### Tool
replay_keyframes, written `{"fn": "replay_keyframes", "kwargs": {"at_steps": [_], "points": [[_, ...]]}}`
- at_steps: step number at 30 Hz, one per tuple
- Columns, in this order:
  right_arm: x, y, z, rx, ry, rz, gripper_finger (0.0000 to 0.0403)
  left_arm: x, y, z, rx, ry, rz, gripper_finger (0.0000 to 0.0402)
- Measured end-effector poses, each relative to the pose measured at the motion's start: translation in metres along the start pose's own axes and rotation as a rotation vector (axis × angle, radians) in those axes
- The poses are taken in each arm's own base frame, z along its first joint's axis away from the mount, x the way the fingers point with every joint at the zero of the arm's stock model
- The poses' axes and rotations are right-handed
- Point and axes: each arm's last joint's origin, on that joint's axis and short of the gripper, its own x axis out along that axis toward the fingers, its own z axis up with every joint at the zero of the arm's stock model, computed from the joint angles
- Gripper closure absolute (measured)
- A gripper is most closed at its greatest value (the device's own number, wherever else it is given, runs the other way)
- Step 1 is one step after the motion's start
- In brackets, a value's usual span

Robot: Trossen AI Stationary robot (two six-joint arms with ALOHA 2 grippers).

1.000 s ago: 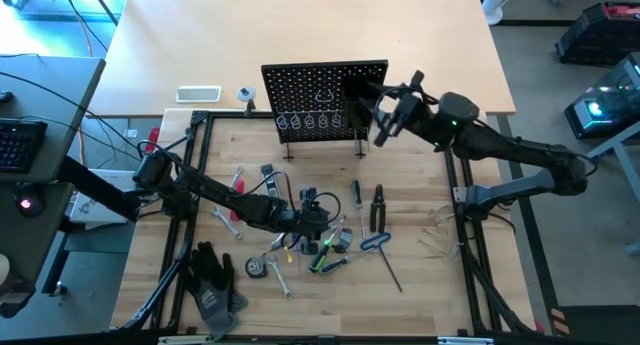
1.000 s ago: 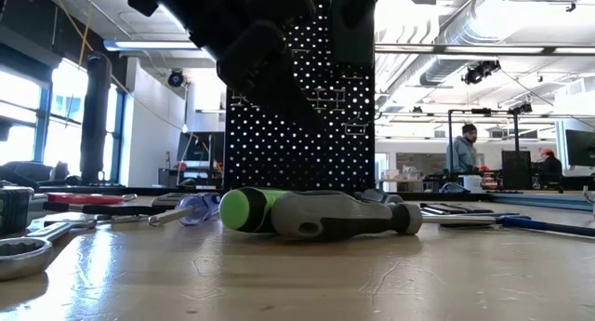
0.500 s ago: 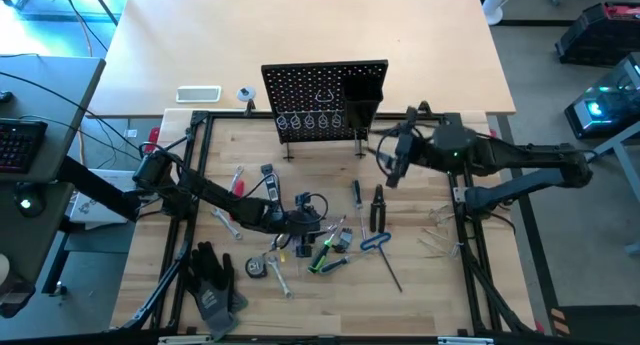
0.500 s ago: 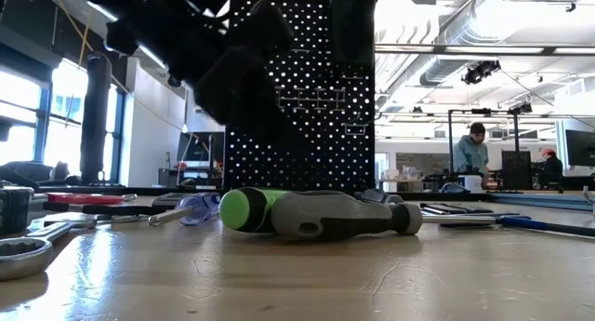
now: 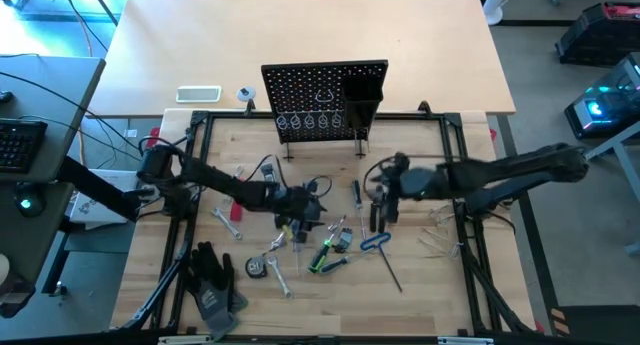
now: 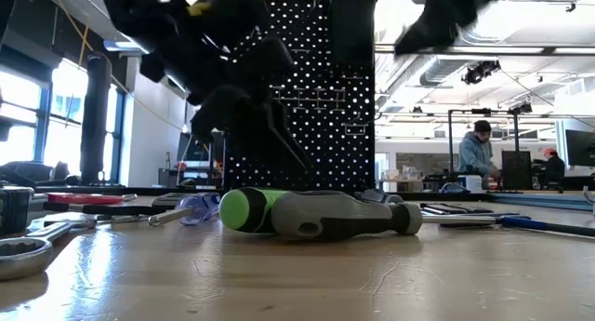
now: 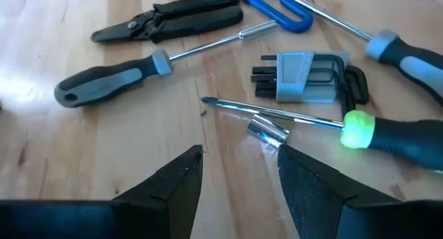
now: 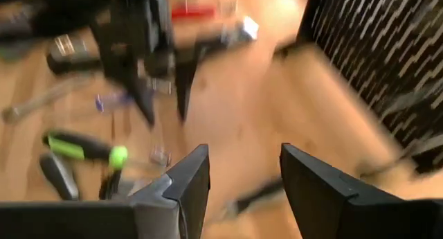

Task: Hang tools onto peg board
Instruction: Put the socket wrench into the pegboard bin

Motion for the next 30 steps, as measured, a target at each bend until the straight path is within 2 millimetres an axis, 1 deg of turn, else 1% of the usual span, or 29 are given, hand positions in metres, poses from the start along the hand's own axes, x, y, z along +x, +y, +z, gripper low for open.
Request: {"fn": "replay_keyframes", "kwargs": {"at_steps": [2, 5, 9, 13, 18, 23, 30], "points": [[0.019, 0.002, -0.022, 0.046, 0.023, 0.027, 0.0233, 0.0, 0.005, -0.001, 0.018, -0.008, -0.028, 0.0223], [0.045, 0.007, -0.049, 0.111, -0.007, 0.091, 0.0233, 0.004, 0.01, -0.005, 0.037, -0.013, -0.058, 0.0223], [0.074, 0.013, -0.07, 0.125, -0.029, 0.155, 0.0233, 0.016, 0.01, -0.015, 0.056, 0.02, -0.098, 0.0223], [0.1, 0.025, -0.08, 0.083, 0.026, 0.185, 0.0233, 0.026, 0.009, -0.018, 0.073, 0.013, -0.098, 0.0223], [0.124, 0.043, -0.082, 0.009, 0.073, 0.194, 0.0233, 0.034, 0.009, -0.021, 0.078, -0.023, -0.136, 0.0223], [0.135, 0.052, -0.079, -0.011, 0.078, 0.202, 0.0233, 0.042, 0.007, -0.026, 0.077, -0.016, -0.169, 0.0223], [0.143, 0.054, -0.083, 0.003, 0.091, 0.176, 0.0233, 0.048, 0.009, -0.022, 0.085, -0.022, -0.169, 0.0223]]}}
